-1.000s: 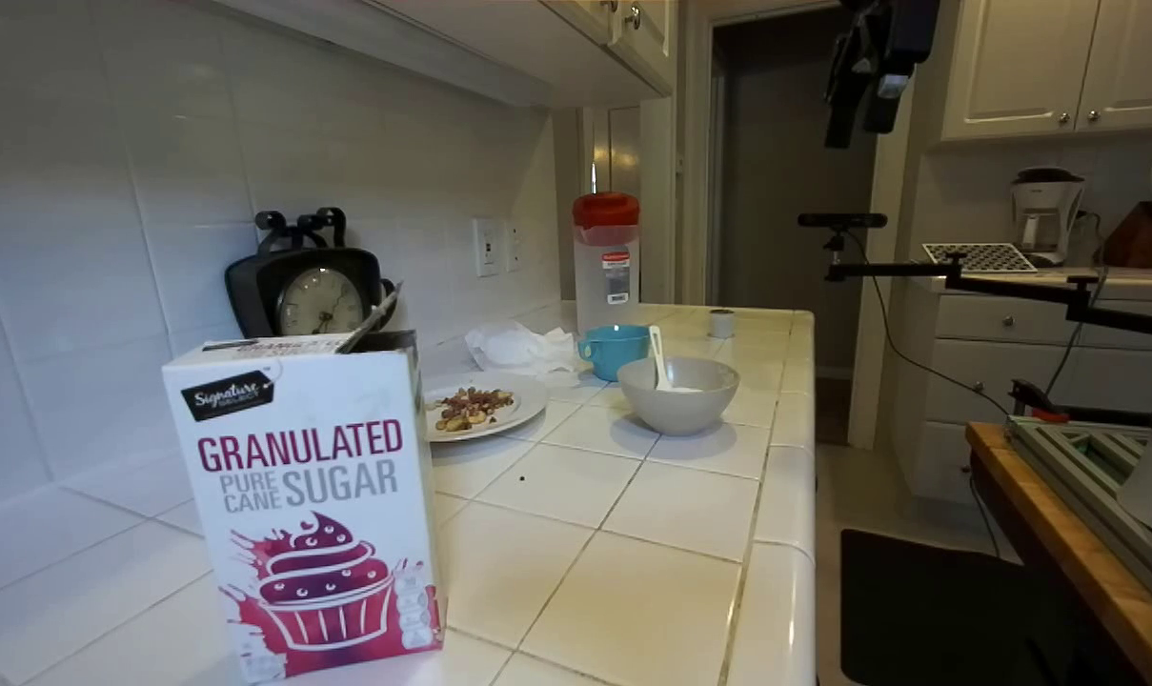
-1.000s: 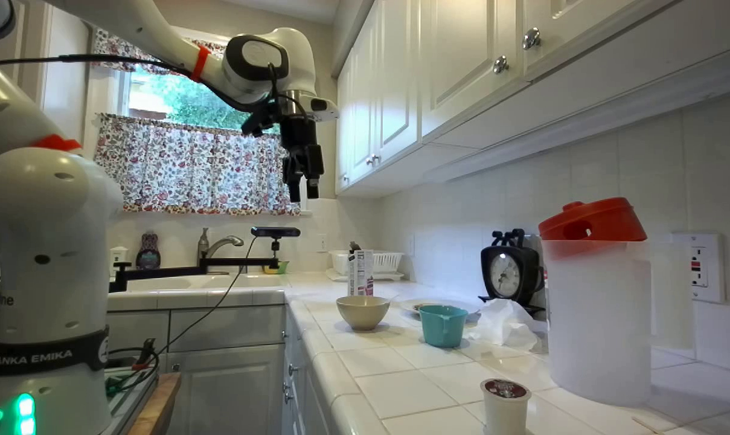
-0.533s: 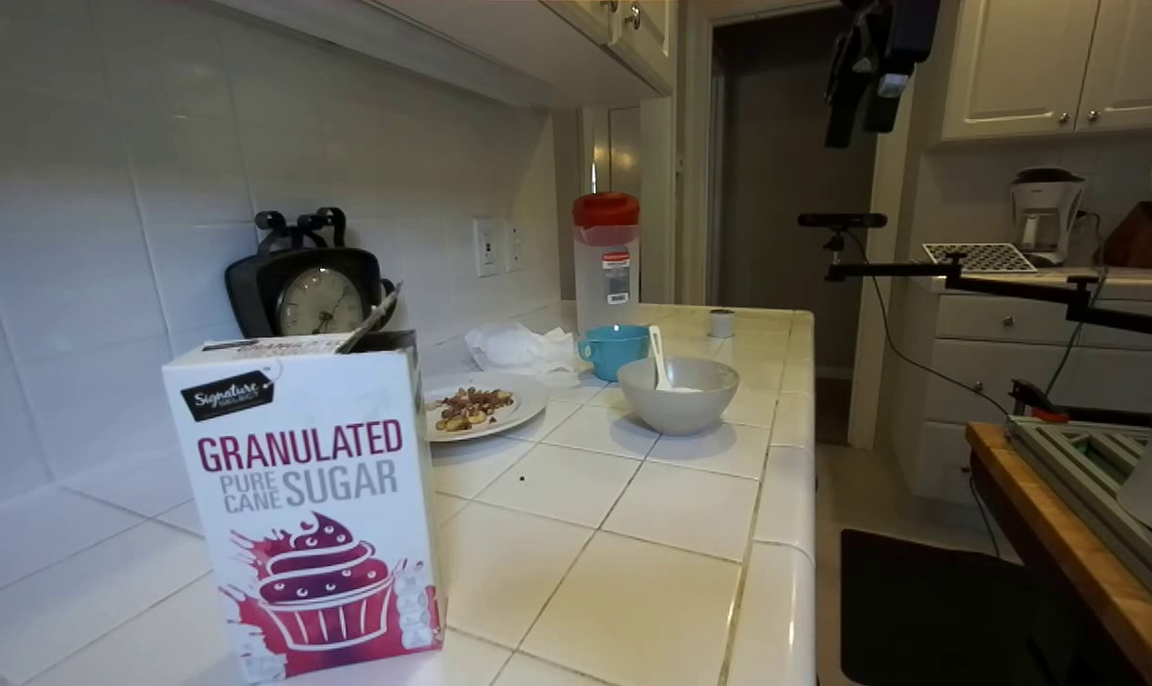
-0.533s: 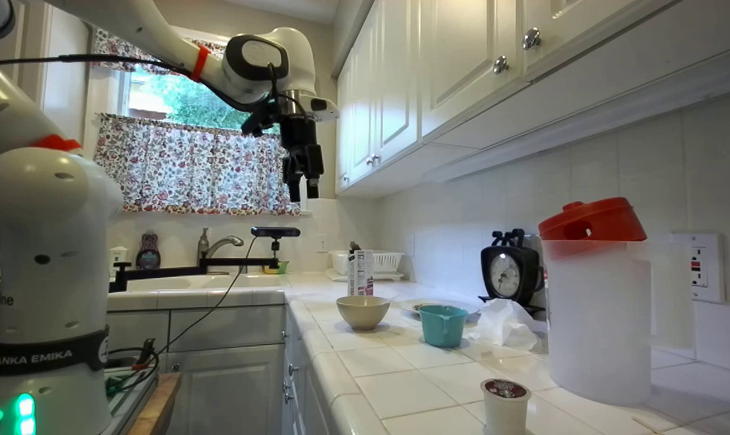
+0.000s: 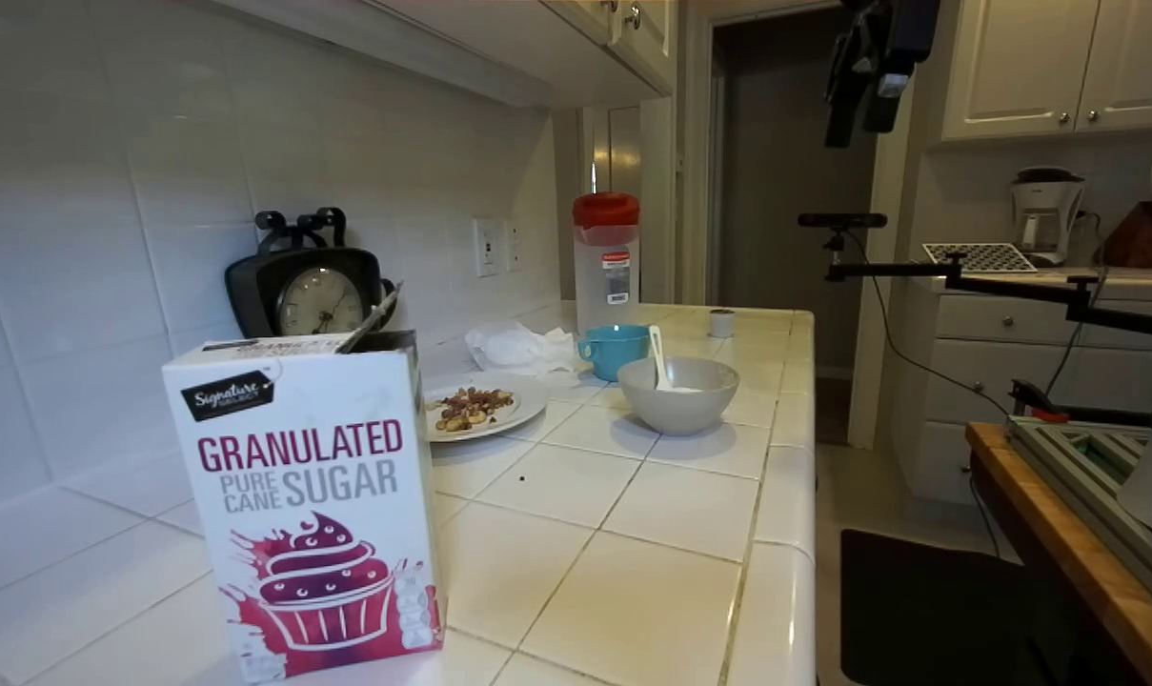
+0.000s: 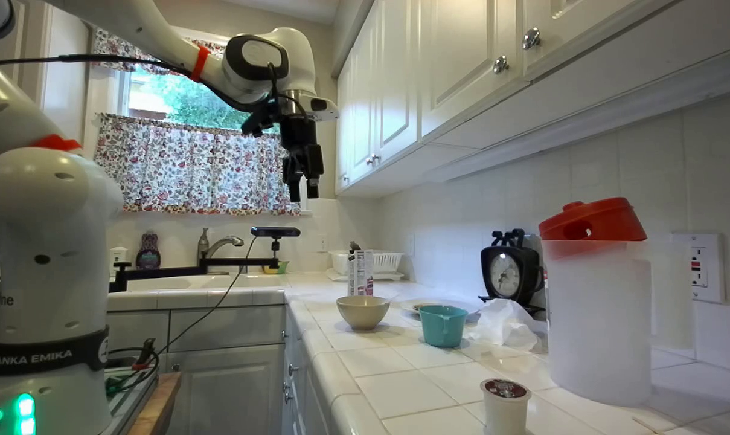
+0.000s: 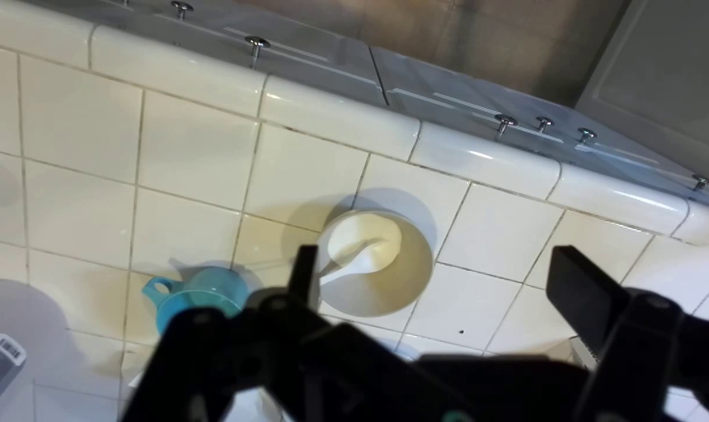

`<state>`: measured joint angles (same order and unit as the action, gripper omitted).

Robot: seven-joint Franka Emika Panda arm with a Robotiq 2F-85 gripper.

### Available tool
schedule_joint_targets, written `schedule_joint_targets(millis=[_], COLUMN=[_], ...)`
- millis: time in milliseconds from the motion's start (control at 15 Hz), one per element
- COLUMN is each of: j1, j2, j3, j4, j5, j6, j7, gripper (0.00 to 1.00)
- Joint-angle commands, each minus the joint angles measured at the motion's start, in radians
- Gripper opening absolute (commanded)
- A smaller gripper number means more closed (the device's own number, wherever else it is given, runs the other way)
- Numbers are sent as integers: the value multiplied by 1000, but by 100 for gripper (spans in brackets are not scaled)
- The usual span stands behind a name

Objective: Move the container to the left

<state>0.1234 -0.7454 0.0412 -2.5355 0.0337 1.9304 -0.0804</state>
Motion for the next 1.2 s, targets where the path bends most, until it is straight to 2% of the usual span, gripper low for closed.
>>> schedule_joint_targets(millis=[0,600,1133], j1=[-4,-3,-94], j2=[1,0,1], j3=[3,9,15], j4=[3,2,4], j5=[2,11,104], j6=[-3,-4,4], j7=[-2,14,296], gripper=[100,100,100])
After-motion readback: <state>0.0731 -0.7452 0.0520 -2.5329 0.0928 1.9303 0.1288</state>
